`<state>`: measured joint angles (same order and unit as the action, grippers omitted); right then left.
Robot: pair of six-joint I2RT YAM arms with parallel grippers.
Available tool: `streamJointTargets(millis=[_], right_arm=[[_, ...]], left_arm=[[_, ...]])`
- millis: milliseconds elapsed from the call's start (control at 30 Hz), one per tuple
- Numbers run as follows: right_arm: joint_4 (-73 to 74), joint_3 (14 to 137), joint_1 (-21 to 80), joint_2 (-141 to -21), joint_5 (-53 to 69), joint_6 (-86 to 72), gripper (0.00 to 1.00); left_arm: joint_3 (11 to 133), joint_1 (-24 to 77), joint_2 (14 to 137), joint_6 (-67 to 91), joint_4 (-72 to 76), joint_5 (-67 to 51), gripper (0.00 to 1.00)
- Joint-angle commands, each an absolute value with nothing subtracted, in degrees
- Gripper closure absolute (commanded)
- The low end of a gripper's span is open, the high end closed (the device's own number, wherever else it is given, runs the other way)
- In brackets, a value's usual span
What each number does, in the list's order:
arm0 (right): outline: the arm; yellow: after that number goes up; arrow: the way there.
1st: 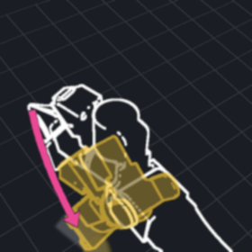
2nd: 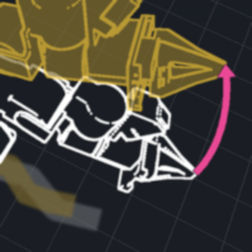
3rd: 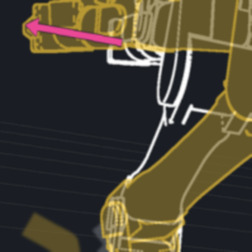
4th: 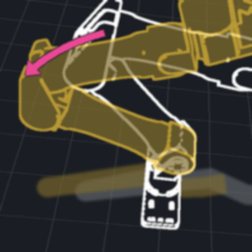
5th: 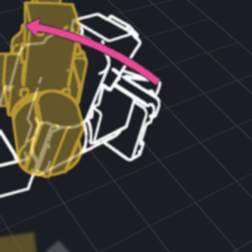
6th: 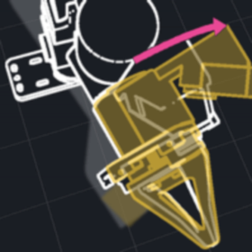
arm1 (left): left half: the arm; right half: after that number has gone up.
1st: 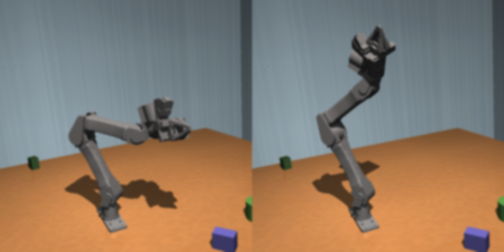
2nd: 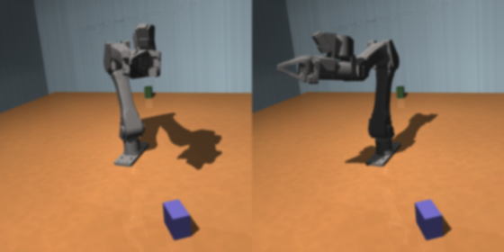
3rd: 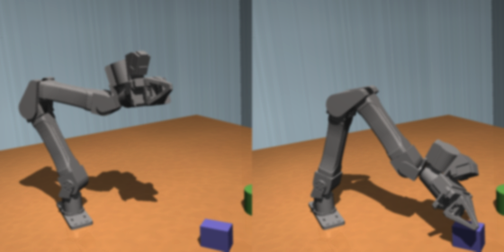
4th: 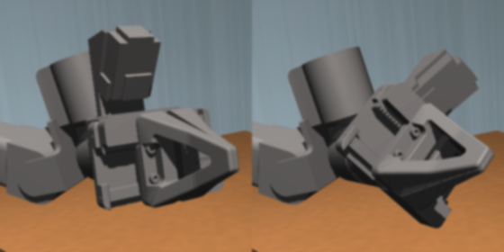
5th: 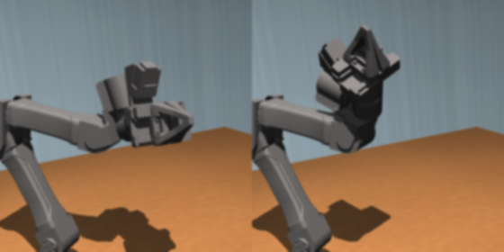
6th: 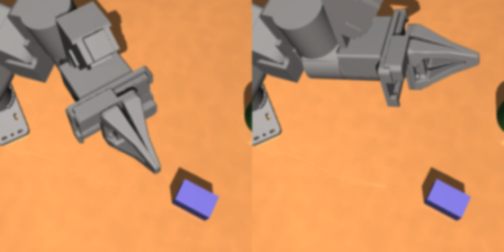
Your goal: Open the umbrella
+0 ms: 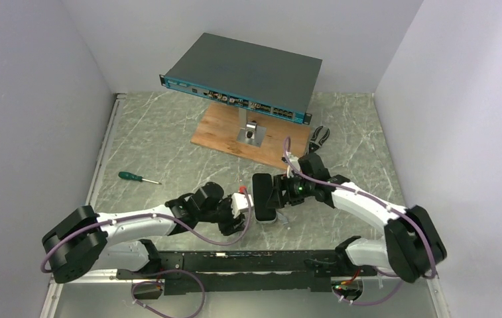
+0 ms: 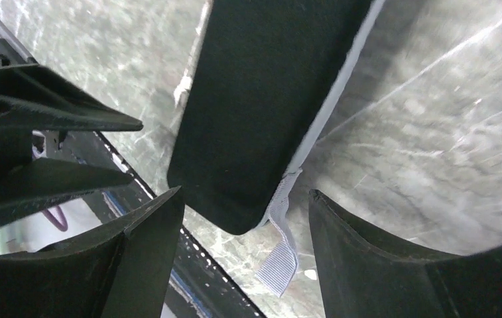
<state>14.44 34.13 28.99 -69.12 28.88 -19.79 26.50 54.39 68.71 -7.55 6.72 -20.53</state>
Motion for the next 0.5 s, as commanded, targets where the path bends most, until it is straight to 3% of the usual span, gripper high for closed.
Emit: streamJointTargets(millis=[0, 467], right_arm=[[8.5, 33.1, 29.7, -74.1, 31.3, -26.4, 0.29], [6.0, 33.8, 29.9, -79.9, 31.3, -29.0, 0.39]], left_arm=[[25.9, 58.2, 70.7, -2.8, 11.6, -14.9, 0.47], [32.4, 61.3, 85.7, 4.5, 20.1, -10.6, 0.47]])
